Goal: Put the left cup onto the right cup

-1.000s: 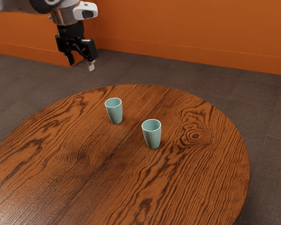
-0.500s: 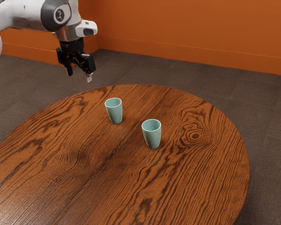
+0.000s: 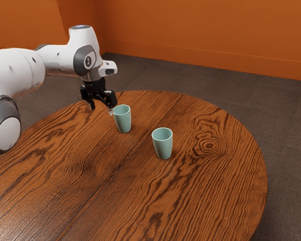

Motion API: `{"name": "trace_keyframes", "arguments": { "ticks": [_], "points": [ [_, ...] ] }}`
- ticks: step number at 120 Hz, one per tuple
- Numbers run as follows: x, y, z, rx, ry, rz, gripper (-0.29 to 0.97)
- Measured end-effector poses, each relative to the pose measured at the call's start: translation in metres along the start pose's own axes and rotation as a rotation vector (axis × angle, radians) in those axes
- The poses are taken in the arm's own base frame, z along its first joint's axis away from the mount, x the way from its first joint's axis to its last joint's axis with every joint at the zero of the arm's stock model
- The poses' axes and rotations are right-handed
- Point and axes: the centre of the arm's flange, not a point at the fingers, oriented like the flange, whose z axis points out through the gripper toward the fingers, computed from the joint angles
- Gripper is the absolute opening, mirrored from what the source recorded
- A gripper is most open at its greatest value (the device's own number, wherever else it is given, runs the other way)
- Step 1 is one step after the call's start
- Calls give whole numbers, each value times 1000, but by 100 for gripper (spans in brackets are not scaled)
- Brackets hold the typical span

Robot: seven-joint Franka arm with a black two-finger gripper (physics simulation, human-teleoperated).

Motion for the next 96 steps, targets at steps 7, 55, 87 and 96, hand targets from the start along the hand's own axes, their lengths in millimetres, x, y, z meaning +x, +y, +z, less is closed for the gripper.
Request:
{"name": "trace_keyframes", "arguments": {
  "ticks": [7, 55, 87, 96],
  "points": [
    [2, -1, 1, -1, 13, 1, 66],
    [37, 14, 12, 13, 87, 50, 66],
    [57, 15, 29, 22, 79, 70, 66],
    [63, 19, 39, 22, 71, 81, 66]
  ]
}}
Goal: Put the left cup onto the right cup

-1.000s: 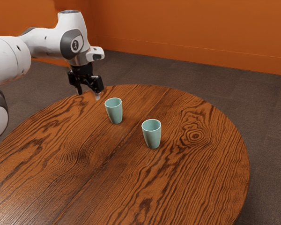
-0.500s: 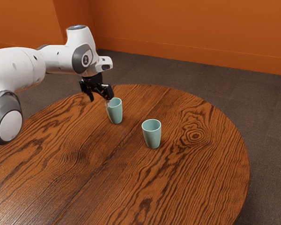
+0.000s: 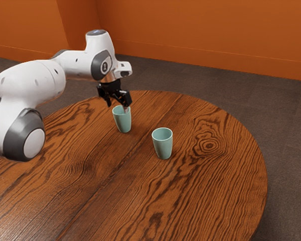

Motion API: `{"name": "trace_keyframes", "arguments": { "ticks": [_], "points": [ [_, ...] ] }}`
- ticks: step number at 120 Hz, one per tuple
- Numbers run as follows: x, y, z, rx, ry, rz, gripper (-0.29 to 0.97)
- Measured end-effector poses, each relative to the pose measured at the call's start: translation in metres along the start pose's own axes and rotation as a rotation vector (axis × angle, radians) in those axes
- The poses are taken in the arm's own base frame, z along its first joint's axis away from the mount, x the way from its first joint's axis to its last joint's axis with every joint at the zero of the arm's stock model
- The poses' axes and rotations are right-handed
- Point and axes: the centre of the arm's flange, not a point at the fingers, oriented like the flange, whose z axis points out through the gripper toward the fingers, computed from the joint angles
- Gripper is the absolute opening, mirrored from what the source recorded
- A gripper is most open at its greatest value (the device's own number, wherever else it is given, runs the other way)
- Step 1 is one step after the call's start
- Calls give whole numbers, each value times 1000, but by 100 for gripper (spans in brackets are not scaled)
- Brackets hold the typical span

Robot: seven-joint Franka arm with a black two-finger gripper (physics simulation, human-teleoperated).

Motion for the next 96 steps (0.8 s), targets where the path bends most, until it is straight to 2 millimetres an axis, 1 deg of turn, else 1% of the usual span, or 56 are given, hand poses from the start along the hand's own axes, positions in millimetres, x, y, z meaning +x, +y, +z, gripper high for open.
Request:
{"name": "trace_keyframes", "arguments": {
  "ticks": [19, 29, 37, 53, 69, 83, 96],
  "points": [
    [8, 2, 25, -17, -16, 5, 66],
    [9, 0, 34, -27, -24, 1, 66],
    [10, -1, 37, -30, -26, 0, 66],
    [11, -4, 35, -31, -21, -2, 67],
    [11, -6, 37, -33, -26, -4, 66],
    [16, -3, 24, -30, -7, 4, 66],
    [18, -2, 20, -30, -4, 7, 66]
  ]
}}
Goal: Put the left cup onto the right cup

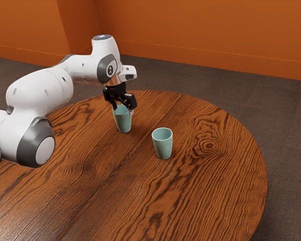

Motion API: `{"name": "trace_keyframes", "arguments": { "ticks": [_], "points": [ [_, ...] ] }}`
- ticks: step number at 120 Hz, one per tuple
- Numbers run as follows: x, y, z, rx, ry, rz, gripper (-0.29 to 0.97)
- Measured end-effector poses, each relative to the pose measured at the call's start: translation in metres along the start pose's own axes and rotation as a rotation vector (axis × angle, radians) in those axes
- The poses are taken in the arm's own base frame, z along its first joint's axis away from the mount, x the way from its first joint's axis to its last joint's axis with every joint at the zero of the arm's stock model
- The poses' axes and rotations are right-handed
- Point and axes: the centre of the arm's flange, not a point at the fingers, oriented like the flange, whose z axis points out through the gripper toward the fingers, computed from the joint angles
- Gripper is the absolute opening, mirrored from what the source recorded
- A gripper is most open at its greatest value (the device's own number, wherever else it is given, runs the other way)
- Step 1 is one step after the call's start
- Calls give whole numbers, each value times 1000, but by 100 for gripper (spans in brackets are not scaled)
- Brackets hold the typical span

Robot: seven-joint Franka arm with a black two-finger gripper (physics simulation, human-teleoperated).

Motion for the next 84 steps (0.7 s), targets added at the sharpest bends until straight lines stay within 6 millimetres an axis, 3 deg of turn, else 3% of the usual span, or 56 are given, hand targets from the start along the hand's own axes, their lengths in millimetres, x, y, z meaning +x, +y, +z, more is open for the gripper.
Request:
{"name": "trace_keyframes", "arguments": {
  "ticks": [38, 84],
  "points": [
    [17, 12, 12, 15, 13, 33, 66],
    [14, 5, 41, 12, -29, 18, 66]
  ]
}}
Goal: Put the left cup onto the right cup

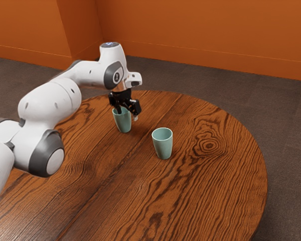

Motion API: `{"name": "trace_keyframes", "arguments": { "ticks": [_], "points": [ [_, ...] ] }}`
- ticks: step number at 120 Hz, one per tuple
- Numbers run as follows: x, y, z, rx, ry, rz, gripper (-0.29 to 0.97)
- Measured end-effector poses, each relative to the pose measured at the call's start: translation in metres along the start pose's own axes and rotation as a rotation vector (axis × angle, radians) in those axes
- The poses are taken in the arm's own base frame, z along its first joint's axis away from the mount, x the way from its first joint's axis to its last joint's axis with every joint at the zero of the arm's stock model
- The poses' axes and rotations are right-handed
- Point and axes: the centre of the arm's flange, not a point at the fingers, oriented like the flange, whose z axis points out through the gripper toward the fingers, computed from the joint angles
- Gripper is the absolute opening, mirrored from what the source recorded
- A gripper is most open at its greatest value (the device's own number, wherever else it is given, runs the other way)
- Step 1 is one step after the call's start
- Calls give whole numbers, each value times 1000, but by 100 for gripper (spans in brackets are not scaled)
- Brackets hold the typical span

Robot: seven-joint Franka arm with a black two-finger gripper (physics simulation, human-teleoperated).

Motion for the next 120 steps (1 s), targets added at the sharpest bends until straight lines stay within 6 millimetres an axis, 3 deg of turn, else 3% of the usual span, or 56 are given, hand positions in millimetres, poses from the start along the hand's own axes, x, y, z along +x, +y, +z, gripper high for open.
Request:
{"name": "trace_keyframes", "arguments": {
  "ticks": [33, 73, 100, 120],
  "points": [
    [-1, 0, 9, -1, -7, -8, 63],
    [-1, -1, 10, 3, -15, -24, 6],
    [-3, 1, 11, 5, -30, -40, -7],
    [-3, 1, 11, 7, -37, -51, -10]
  ]
}}
